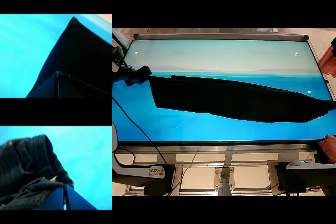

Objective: Fold the clothes and pants, and hang the long-sleeved shirts on hangers.

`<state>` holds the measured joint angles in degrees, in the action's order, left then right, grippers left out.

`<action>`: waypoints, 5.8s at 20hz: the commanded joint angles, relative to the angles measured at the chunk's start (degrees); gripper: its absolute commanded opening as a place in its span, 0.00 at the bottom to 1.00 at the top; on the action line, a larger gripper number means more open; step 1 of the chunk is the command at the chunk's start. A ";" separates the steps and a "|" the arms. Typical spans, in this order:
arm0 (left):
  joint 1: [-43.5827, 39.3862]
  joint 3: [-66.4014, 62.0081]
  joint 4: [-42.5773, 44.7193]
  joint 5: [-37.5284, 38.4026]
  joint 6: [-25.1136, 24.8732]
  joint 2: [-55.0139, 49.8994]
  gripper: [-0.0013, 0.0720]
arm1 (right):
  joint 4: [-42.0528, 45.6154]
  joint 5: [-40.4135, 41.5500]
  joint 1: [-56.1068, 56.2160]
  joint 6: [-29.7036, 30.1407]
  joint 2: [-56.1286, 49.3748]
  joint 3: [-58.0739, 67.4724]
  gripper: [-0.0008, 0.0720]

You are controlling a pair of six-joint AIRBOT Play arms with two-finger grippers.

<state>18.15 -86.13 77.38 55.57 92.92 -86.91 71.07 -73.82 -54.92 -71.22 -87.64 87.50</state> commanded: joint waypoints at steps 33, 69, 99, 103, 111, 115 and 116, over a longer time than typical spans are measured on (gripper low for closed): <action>-6.12 -1.86 -9.11 -22.38 2.67 -12.81 0.53 | -1.84 18.67 16.87 -12.07 -13.20 5.14 0.65; 8.37 -5.40 -18.03 20.15 -16.76 -21.16 0.77 | -4.61 -23.74 21.51 -5.75 -13.20 20.28 0.57; 4.42 -5.40 -22.60 20.17 -17.57 -26.10 0.05 | -5.05 -23.10 21.53 -5.64 -13.20 20.28 0.57; 4.20 -5.40 -22.36 22.18 -17.57 -23.98 0.05 | -5.55 -25.66 21.53 -5.64 -13.20 20.28 0.57; 6.08 -5.42 -5.22 27.47 -16.70 -5.31 0.05 | -13.68 -25.07 29.44 -2.12 -10.03 11.45 0.57; 8.41 -5.42 1.84 31.04 -16.76 2.97 0.05 | -13.68 -22.53 36.44 1.40 -8.04 2.51 0.57; 8.87 -5.42 3.50 31.71 -16.76 4.68 0.05 | -13.70 -22.45 37.51 1.79 -7.72 0.70 0.57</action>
<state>25.69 -91.48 74.19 84.66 76.05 -87.64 57.82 -97.60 -21.39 -71.70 -96.57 93.60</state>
